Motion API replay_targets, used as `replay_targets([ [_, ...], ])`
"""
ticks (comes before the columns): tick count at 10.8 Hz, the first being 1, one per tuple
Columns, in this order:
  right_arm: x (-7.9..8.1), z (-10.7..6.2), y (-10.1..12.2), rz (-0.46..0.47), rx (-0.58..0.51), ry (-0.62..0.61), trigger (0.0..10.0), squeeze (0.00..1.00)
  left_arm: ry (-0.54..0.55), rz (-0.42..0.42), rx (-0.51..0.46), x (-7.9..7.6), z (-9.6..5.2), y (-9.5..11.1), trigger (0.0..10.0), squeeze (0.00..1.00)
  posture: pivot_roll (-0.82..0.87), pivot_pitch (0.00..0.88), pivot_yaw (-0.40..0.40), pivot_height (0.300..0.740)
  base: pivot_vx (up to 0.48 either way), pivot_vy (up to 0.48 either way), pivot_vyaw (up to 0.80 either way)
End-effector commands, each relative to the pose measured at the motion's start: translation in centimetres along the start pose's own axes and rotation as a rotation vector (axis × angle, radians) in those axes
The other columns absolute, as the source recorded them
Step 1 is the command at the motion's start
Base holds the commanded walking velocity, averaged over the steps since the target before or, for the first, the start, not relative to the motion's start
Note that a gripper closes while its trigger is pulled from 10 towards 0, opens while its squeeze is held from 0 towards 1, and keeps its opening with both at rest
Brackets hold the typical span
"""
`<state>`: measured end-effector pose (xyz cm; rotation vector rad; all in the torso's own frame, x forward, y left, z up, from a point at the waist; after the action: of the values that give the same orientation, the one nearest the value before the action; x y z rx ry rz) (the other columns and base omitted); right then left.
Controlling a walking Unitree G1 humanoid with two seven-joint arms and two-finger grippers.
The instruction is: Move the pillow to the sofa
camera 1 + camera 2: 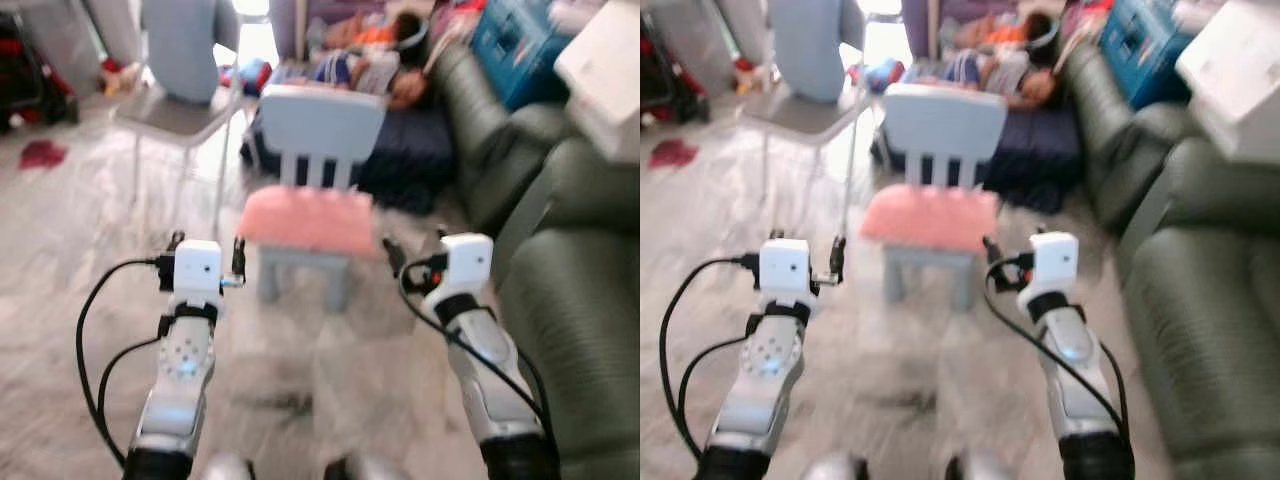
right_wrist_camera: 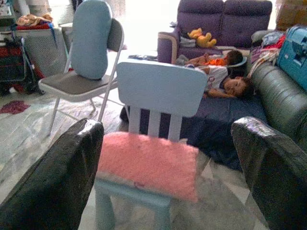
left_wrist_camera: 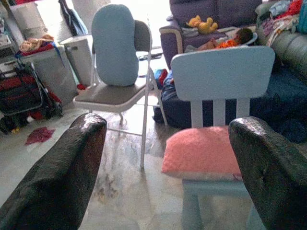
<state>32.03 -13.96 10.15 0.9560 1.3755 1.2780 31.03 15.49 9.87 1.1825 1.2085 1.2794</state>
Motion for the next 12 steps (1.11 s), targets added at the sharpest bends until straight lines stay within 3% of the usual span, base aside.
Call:
replay_targets([
  [1, 0.42, 0.33, 0.35, 0.013, -0.009, 0.006, 10.0, 0.0, 0.013, 0.011, -0.002, 0.78, 0.09, 0.17, 10.0, 0.0, -0.03, 0.089, -0.063, 0.74, 0.364, 0.315, 0.0],
  [10, -0.11, 0.19, -0.11, 0.002, 0.008, -0.019, 10.0, 0.0, -0.002, 0.016, -0.008, 0.39, 0.29, 0.3, 10.0, 0.0, -0.03, 0.087, -0.066, 0.74, 0.366, 0.289, 0.0],
  [12, 0.02, 0.32, -0.37, 0.008, 0.025, -0.017, 10.0, 0.0, -0.012, 0.019, -0.012, 0.13, 0.32, 0.34, 10.0, 0.0, -0.03, 0.084, -0.066, 0.74, 0.48, 0.0, -0.8],
])
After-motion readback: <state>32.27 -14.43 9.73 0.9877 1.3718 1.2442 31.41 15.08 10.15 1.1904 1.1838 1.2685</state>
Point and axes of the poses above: a point about 5 cm out from each wrist's last joint towards the gripper, its own z axis pointing out of the wrist towards the gripper, its own y axis along the axis of the wrist's last joint, x = y × z, the point moved 4 cm from there along z, pointing out of the wrist towards the gripper, and after that the axes turned 10 degrees about -z, right-handed, at the moved point
